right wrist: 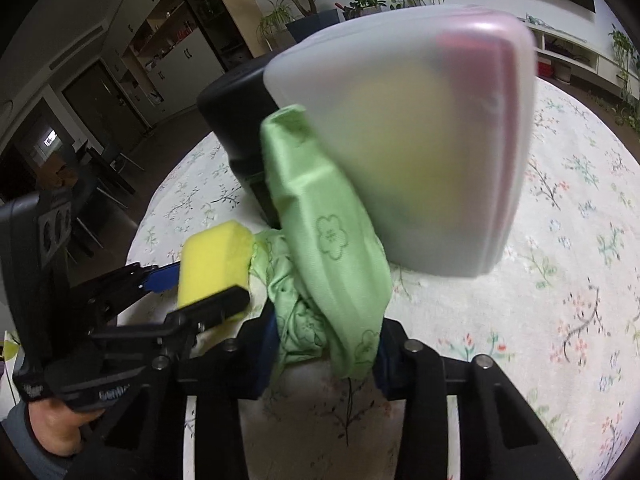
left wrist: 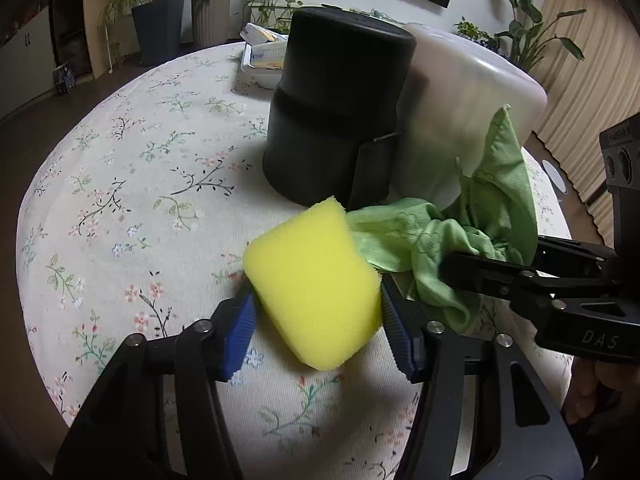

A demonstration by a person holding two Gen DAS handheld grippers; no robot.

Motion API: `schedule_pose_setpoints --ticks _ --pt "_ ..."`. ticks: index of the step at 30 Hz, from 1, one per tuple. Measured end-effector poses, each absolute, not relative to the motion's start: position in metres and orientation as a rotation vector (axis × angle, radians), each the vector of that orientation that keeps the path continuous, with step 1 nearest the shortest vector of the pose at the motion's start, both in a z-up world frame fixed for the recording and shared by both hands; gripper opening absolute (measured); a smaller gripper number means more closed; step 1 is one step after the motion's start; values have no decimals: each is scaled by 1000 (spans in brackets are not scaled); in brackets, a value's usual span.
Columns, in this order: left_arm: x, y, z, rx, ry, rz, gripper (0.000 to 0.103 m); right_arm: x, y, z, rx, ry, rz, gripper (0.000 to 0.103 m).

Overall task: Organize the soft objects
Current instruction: 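Grasp the small yellow sponge with the left gripper while the right grasps the green cloth, then carry the yellow sponge with the left gripper while the right carries the green cloth over the tray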

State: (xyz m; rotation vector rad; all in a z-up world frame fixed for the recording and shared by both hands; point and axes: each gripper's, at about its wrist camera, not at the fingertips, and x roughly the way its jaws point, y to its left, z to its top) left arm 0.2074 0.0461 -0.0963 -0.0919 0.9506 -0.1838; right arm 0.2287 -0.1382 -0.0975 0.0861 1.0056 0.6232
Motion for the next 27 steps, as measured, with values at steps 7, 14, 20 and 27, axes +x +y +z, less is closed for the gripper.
schedule_pose_setpoints --ticks 7,14,20,27 --pt "189 43 -90 -73 936 -201 48 209 -156 -95 92 1008 600 38" --pt "166 40 -75 -25 904 -208 44 182 -170 -74 74 967 573 37" --pt "148 42 -59 -21 875 -208 42 158 -190 -53 61 933 555 37" --pt "144 47 -37 -3 849 -220 42 144 -210 -31 47 905 537 37"
